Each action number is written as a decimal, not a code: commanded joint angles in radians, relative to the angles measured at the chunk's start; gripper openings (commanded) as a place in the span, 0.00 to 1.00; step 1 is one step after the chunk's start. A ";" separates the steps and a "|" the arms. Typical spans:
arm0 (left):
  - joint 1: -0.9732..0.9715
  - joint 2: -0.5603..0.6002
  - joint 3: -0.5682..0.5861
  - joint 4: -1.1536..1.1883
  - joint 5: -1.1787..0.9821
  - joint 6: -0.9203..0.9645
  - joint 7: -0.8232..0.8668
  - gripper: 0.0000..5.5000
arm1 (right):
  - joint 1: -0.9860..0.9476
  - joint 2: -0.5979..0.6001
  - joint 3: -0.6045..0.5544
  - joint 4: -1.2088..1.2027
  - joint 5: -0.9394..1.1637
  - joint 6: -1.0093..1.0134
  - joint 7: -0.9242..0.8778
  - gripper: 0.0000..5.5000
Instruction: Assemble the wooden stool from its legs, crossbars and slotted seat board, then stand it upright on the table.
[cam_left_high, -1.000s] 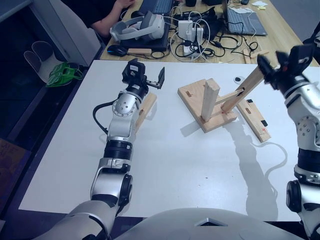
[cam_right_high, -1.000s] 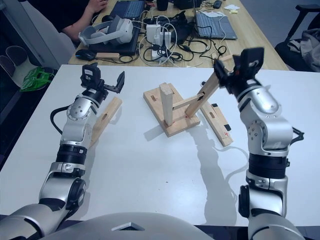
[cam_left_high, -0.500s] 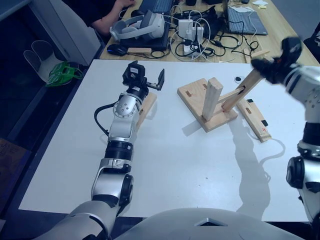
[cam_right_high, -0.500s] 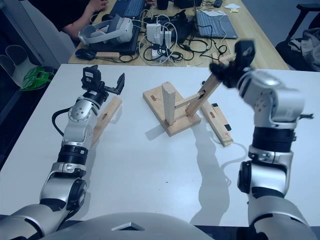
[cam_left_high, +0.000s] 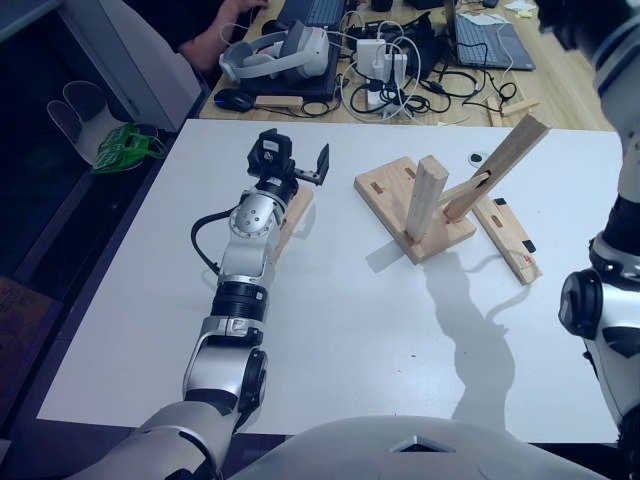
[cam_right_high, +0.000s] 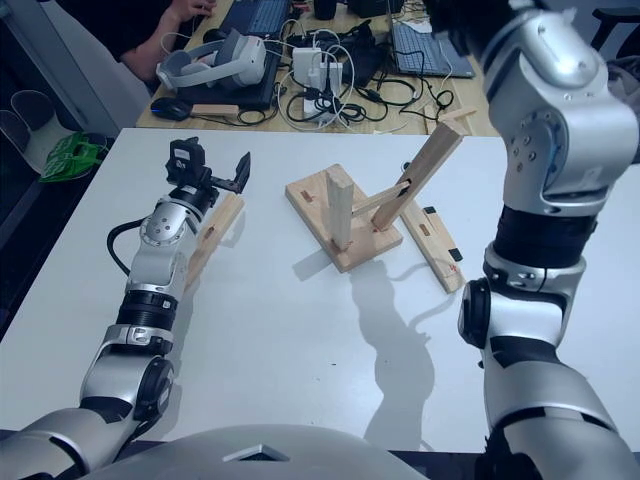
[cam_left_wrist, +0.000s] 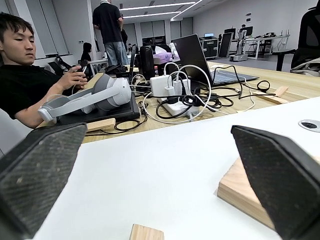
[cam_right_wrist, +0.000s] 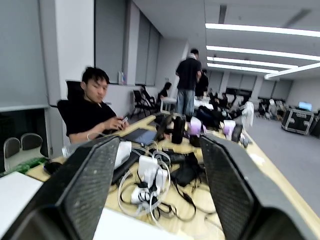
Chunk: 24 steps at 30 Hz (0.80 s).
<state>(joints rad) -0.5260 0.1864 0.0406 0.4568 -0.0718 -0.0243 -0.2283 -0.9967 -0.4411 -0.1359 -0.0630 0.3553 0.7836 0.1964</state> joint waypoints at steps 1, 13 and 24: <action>-0.024 -0.004 0.006 0.026 0.003 -0.006 0.005 0.98 | -0.075 0.078 0.091 -0.031 0.042 0.009 0.082 0.54; -0.044 -0.011 0.054 0.051 -0.034 0.007 0.032 0.98 | 0.143 0.073 0.158 -0.217 0.191 0.250 0.211 0.54; -0.044 -0.014 0.052 0.057 -0.028 0.000 0.033 0.98 | 0.288 -0.017 0.235 -0.078 0.048 0.105 0.243 0.54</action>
<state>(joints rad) -0.5582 0.1763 0.0954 0.5011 -0.1071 -0.0284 -0.1985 -0.7388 -0.5145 0.1311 -0.1775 0.4200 0.9298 0.4757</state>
